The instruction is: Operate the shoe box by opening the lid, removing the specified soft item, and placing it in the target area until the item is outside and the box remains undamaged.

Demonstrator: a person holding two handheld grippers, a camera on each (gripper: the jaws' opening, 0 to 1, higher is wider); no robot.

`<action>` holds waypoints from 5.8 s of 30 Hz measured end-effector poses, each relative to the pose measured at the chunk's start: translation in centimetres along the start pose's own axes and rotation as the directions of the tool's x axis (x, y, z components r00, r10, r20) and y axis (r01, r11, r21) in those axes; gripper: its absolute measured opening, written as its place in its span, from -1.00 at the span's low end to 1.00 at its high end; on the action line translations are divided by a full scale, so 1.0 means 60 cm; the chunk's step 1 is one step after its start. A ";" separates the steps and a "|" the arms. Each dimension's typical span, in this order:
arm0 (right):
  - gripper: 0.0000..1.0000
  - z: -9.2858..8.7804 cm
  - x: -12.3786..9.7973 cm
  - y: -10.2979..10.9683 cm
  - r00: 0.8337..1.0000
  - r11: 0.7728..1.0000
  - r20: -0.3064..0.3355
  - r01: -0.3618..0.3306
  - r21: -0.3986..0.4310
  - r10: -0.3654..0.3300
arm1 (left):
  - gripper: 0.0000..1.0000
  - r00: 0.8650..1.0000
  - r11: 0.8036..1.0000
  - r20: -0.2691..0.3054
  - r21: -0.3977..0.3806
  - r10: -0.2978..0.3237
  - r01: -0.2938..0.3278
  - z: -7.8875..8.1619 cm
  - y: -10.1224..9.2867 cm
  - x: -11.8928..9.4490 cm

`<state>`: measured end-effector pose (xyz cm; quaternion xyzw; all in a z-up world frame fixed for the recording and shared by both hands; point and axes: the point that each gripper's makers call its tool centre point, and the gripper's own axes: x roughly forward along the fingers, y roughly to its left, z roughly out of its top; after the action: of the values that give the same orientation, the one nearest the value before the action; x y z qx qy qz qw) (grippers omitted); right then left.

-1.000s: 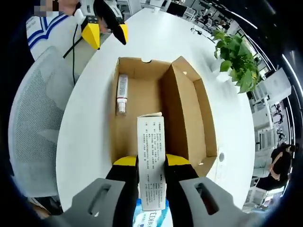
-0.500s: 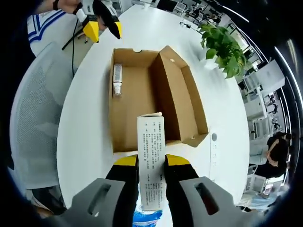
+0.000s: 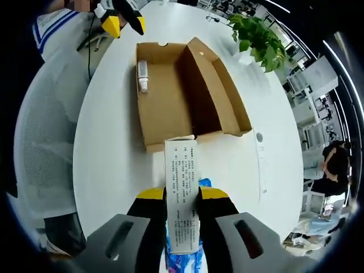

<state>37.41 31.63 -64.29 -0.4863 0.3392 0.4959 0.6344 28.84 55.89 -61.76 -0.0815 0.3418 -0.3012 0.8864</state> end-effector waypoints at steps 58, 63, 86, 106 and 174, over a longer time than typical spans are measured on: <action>-0.64 -0.434 -0.091 0.034 0.980 0.935 -0.197 0.066 0.350 0.005 | -0.19 0.996 0.999 -0.084 0.047 -0.012 0.016 0.029 -0.052 0.076; -0.64 -0.444 -0.096 0.006 0.980 0.938 -0.200 0.075 0.338 -0.006 | -0.19 0.996 0.999 -0.086 0.037 0.007 -0.004 0.027 -0.044 0.072; -0.64 -0.415 -0.029 -0.106 0.980 0.980 -0.197 0.052 0.194 -0.013 | -0.19 0.994 0.997 -0.079 -0.033 0.071 -0.074 0.006 -0.027 0.050; -0.63 -0.411 0.061 -0.141 0.983 0.990 -0.181 -0.004 0.141 0.030 | -0.19 0.992 0.994 -0.096 -0.063 0.084 -0.090 0.009 -0.024 0.050; -0.57 -0.409 0.002 -0.122 0.971 0.993 -0.238 0.038 0.111 -0.011 | -0.19 0.997 0.999 -0.075 -0.029 0.035 -0.037 0.007 -0.034 0.042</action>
<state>45.76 8.00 -69.65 -0.5090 0.4342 0.4063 0.6224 29.59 52.74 -62.14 -0.0777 0.3805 -0.2829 0.8770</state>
